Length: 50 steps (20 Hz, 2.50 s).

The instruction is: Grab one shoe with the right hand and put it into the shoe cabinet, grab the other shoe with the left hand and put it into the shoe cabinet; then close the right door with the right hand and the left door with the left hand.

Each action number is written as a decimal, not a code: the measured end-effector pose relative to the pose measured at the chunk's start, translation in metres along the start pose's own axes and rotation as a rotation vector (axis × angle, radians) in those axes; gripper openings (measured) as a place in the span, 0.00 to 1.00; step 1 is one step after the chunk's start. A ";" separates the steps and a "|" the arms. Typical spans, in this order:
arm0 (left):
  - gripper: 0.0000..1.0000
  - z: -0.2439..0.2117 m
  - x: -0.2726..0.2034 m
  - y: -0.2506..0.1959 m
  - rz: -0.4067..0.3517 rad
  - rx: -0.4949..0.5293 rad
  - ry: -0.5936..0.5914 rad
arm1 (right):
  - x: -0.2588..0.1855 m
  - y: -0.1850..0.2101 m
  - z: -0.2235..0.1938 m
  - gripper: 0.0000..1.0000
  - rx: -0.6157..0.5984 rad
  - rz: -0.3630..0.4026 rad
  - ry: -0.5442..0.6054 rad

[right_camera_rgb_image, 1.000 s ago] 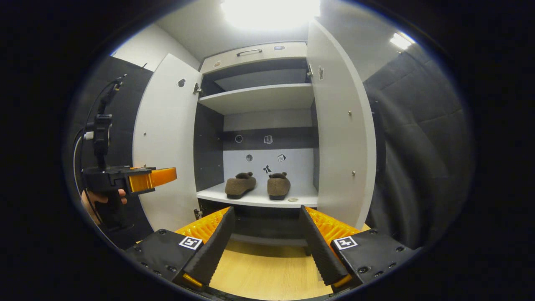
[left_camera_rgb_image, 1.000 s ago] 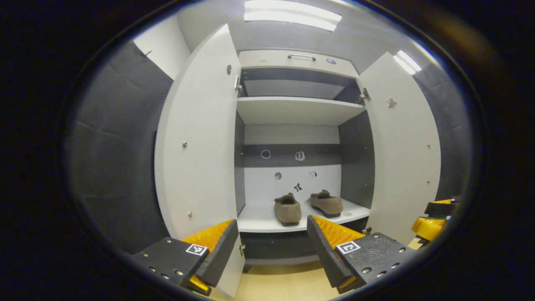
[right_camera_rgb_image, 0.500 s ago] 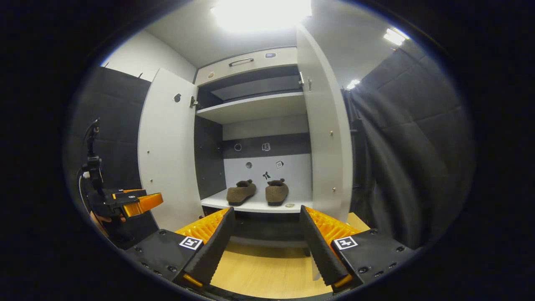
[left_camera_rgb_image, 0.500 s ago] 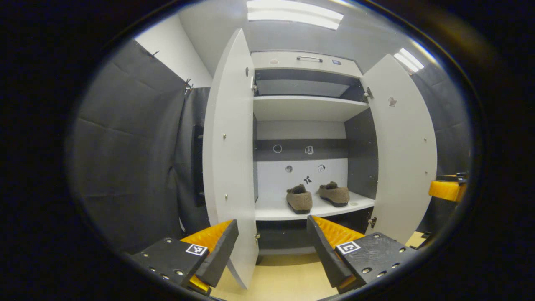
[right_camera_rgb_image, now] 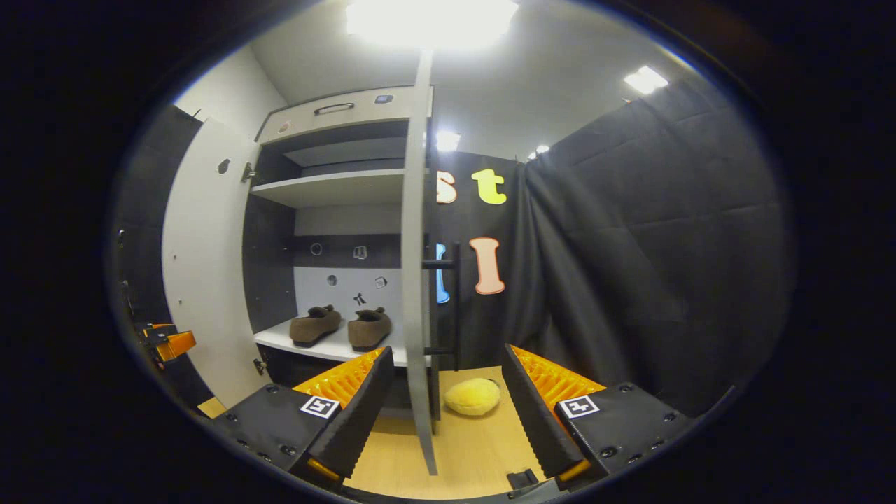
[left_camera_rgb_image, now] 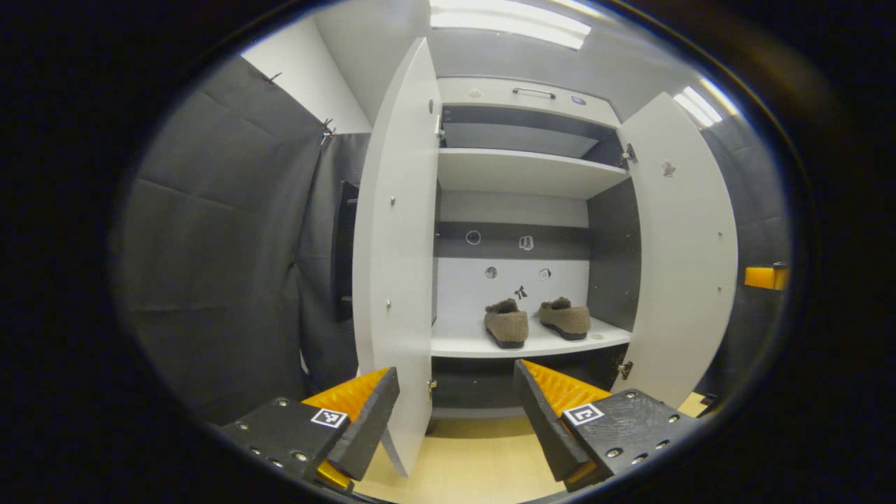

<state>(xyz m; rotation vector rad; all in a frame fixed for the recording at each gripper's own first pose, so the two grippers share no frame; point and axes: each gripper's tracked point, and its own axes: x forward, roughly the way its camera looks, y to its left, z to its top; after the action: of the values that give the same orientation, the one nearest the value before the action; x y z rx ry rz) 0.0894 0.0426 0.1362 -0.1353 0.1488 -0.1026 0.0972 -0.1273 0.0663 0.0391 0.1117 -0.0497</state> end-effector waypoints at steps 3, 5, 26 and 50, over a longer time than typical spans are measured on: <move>1.00 0.000 -0.004 0.008 0.026 -0.007 -0.001 | 0.014 -0.032 0.010 0.98 0.024 -0.097 -0.020; 1.00 0.000 -0.008 0.017 0.044 -0.016 -0.003 | 0.021 -0.054 0.014 0.96 0.028 -0.169 -0.030; 1.00 0.001 -0.059 0.133 0.270 -0.027 -0.019 | 0.057 0.006 0.013 0.92 -0.041 -0.212 -0.030; 1.00 0.008 -0.092 0.176 0.406 0.026 -0.017 | 0.116 0.137 -0.004 0.94 -0.030 0.107 0.021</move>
<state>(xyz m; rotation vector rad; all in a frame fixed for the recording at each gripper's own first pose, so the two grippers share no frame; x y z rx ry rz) 0.0161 0.2274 0.1322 -0.0781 0.1557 0.3015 0.2189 0.0045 0.0543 0.0153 0.1313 0.0591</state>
